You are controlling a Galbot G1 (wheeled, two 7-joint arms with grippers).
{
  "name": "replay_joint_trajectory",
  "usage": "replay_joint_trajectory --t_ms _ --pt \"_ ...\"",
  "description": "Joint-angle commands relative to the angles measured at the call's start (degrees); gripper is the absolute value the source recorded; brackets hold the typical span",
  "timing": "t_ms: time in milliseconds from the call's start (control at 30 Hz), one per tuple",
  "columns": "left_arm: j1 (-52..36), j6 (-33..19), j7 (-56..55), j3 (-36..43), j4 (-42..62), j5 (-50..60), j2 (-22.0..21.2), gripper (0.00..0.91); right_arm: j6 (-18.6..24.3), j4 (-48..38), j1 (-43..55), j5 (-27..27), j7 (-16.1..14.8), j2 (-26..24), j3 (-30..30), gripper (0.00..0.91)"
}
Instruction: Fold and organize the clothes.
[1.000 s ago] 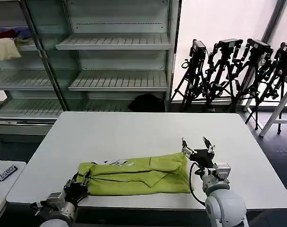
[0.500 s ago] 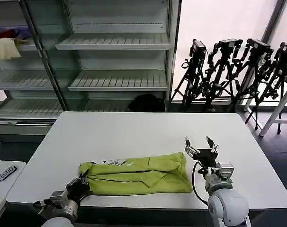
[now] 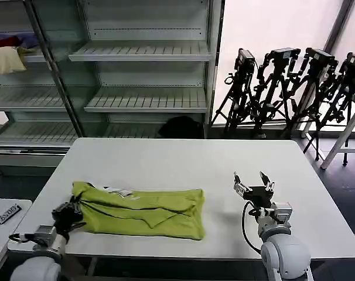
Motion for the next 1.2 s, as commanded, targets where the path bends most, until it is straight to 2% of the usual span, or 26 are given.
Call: replay_joint_trajectory --t_ms 33,133,300,533,733,1200 --pt "-1.48 2.57 7.35 -2.94 -5.59 1.42 7.62 0.0 0.77 -1.46 -0.03 -0.77 -0.06 0.28 0.04 0.907" --pt "-2.4 8.12 5.69 4.01 -10.63 -3.83 6.69 0.0 0.93 -1.67 -0.12 -1.07 -0.12 0.33 0.0 0.907" --pt "-4.71 12.92 1.95 17.32 -14.49 -6.04 5.24 0.0 1.01 -1.53 -0.62 -1.06 -0.2 0.12 0.66 0.907" --pt "-5.36 14.77 -0.64 30.76 -12.54 -4.59 1.12 0.0 1.34 -1.44 -1.52 -1.22 -0.34 -0.12 1.37 0.907" --pt "-6.04 16.31 -2.11 35.74 -11.68 -4.51 0.24 0.0 1.52 -1.66 -1.53 -1.49 -0.33 0.15 1.45 0.907" --pt "-9.08 15.22 -4.61 37.69 -10.44 -5.72 -1.52 0.0 1.89 -1.91 -1.5 -2.82 -0.33 0.77 0.63 0.907"
